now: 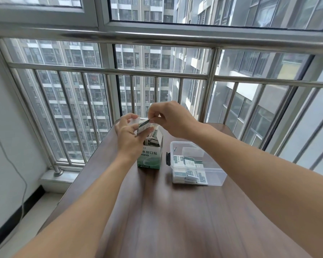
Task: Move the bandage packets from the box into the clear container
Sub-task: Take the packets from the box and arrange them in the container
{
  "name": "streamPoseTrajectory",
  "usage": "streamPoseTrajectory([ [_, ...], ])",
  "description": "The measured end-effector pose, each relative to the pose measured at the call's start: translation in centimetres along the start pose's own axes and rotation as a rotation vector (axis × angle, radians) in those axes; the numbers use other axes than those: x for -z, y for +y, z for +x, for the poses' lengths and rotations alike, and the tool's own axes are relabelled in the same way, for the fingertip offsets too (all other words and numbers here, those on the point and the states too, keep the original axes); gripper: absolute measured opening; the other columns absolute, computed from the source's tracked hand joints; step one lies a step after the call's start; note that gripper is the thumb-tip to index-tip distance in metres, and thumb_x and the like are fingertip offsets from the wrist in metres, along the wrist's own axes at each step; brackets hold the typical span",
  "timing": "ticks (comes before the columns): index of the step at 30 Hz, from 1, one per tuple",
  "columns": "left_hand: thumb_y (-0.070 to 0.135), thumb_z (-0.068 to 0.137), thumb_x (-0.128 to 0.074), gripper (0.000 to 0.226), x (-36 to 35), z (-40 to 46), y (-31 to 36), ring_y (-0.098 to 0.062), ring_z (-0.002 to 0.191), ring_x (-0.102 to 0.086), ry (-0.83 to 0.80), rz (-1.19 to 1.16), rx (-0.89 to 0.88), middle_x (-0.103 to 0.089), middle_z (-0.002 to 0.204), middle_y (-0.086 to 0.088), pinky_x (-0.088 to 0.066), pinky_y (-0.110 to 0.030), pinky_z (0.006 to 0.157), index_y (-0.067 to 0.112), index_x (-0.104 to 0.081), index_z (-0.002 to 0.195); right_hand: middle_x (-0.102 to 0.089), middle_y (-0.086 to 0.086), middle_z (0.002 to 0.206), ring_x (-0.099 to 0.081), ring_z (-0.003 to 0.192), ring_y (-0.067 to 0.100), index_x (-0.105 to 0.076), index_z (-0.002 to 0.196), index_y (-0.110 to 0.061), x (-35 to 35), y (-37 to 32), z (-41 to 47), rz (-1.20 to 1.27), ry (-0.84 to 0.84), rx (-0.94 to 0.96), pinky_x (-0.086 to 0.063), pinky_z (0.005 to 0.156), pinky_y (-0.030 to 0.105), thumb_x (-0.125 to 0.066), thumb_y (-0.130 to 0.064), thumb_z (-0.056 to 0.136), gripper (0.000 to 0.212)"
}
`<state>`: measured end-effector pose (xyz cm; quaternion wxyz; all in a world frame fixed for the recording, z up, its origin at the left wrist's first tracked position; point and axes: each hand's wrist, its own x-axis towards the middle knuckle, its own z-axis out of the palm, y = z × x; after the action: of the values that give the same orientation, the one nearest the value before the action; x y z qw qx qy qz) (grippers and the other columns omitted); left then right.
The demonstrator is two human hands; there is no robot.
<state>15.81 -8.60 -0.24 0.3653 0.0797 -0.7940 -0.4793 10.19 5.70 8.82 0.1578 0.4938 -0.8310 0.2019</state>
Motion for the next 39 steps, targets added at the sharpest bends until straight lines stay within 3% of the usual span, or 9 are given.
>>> streamPoseTrajectory([
  [4,0.043,0.082,-0.079,0.011,0.7,-0.1,1.4,-0.020,0.112,-0.053,0.061,-0.154,-0.082,-0.054,0.107,0.017,-0.046,-0.039,0.095,0.039,-0.073,0.074,-0.058,-0.018,0.077,-0.050,0.064,-0.006,-0.069,0.105,-0.018,0.5,-0.3,-0.4,0.126,0.097,-0.031,-0.038,0.062,0.015,-0.072,-0.020,0.091,0.014],
  [9,0.027,0.092,-0.074,0.009,1.1,-0.9,4.4,-0.023,0.086,-0.067,-0.060,-0.373,-0.021,-0.075,0.097,-0.015,-0.056,-0.050,0.081,0.020,-0.079,0.092,-0.071,-0.001,0.080,-0.055,0.062,0.015,-0.074,0.097,-0.010,0.7,0.5,-1.3,0.438,0.110,-0.159,-0.051,0.058,0.027,-0.075,-0.018,0.089,0.012],
  [14,0.023,0.100,-0.058,0.019,0.8,-3.5,7.3,-0.018,0.078,-0.074,-0.343,-0.642,0.395,-0.077,0.090,-0.005,-0.060,-0.029,0.049,0.010,-0.069,0.109,-0.068,0.003,0.068,-0.054,0.055,0.013,-0.073,0.097,0.005,1.2,1.7,-4.3,0.879,0.076,-0.418,-0.045,0.045,0.024,-0.072,-0.014,0.090,0.020],
  [19,0.018,0.108,-0.042,0.027,-0.5,-5.3,8.0,-0.026,0.080,-0.077,-0.403,-0.855,0.708,-0.077,0.092,-0.017,-0.060,-0.026,0.050,-0.001,-0.059,0.118,-0.070,0.007,0.074,-0.056,0.054,0.010,-0.070,0.091,0.001,2.8,2.6,-7.9,1.245,0.252,-0.623,-0.049,0.047,0.017,-0.068,-0.007,0.090,0.009],
  [22,0.026,0.110,-0.035,0.040,-1.5,-5.7,8.2,-0.035,0.095,-0.074,-0.473,-0.939,0.816,-0.073,0.112,-0.025,-0.063,-0.032,0.059,-0.005,-0.058,0.123,-0.072,0.005,0.069,-0.060,0.053,0.011,-0.071,0.092,0.002,4.0,2.2,-10.1,1.200,0.079,-0.560,-0.051,0.048,0.017,-0.070,-0.004,0.087,0.008],
  [28,0.053,0.103,-0.037,0.054,-3.8,-7.7,9.5,-0.026,0.087,-0.077,-0.614,-0.824,0.683,-0.078,0.102,-0.009,-0.063,-0.032,0.059,0.011,-0.065,0.123,-0.069,0.014,0.070,-0.063,0.062,0.022,-0.068,0.079,-0.003,2.0,1.4,-11.5,0.825,0.201,-0.544,-0.058,0.062,0.045,-0.089,-0.010,0.070,0.023],
  [32,0.030,0.096,-0.063,0.022,-4.7,-7.8,9.5,-0.011,0.064,-0.068,-0.660,-0.668,0.550,-0.066,0.083,-0.001,-0.053,-0.019,0.045,0.009,-0.064,0.102,-0.066,0.002,0.091,-0.063,0.077,0.014,-0.066,0.108,-0.018,1.5,2.0,-12.3,0.743,0.360,-0.560,-0.056,0.067,0.028,-0.083,-0.025,0.081,0.033],
  [35,0.012,0.095,-0.067,0.009,-5.2,-7.5,9.3,-0.011,0.058,-0.062,-0.696,-0.571,0.487,-0.062,0.076,-0.003,-0.047,-0.019,0.042,0.010,-0.064,0.104,-0.058,-0.004,0.121,-0.061,0.104,0.005,-0.054,0.135,-0.030,2.3,2.2,-12.8,0.935,0.278,-0.562,-0.055,0.078,0.023,-0.057,-0.034,0.100,0.036],
  [39,0.008,0.091,-0.062,0.017,-6.8,-7.3,9.4,-0.017,0.057,-0.067,-0.559,-0.137,0.173,-0.067,0.080,-0.004,-0.053,-0.033,0.042,0.014,-0.060,0.107,-0.066,-0.006,0.100,-0.064,0.095,0.010,-0.059,0.132,-0.020,1.7,1.6,-12.3,0.601,0.195,-0.398,-0.053,0.085,0.026,-0.052,-0.026,0.104,0.030],
])
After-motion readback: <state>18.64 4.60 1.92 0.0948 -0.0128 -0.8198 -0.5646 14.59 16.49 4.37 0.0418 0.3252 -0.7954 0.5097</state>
